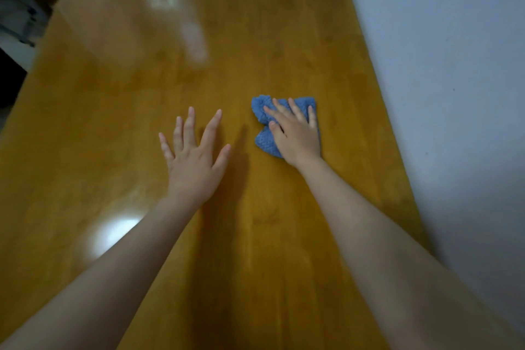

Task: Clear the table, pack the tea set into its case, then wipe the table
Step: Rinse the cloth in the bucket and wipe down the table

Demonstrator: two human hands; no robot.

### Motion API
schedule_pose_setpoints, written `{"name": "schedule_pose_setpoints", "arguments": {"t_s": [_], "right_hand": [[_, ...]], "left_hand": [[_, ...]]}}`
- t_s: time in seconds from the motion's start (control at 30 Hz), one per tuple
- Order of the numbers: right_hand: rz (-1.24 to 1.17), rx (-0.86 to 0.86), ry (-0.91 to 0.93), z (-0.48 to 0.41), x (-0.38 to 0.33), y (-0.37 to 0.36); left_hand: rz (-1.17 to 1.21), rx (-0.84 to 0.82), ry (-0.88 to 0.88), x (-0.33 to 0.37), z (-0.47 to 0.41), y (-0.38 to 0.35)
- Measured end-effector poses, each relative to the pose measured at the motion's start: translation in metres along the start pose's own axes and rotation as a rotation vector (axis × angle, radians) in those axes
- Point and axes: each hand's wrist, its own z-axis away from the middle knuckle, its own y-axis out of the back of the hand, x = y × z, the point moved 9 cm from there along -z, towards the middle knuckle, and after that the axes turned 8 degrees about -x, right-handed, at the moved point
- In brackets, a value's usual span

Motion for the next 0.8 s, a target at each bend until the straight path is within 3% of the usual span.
{"name": "schedule_pose_setpoints", "arguments": {"t_s": [0.4, 0.8], "right_hand": [[0.073, 0.003, 0.075, 0.108, -0.123, -0.07], [0.145, 0.004, 0.074, 0.226, -0.13, -0.104]], "left_hand": [[-0.04, -0.11, -0.049, -0.072, 0.1, 0.009], [-0.014, -0.126, -0.066, -0.066, 0.168, 0.008]]}}
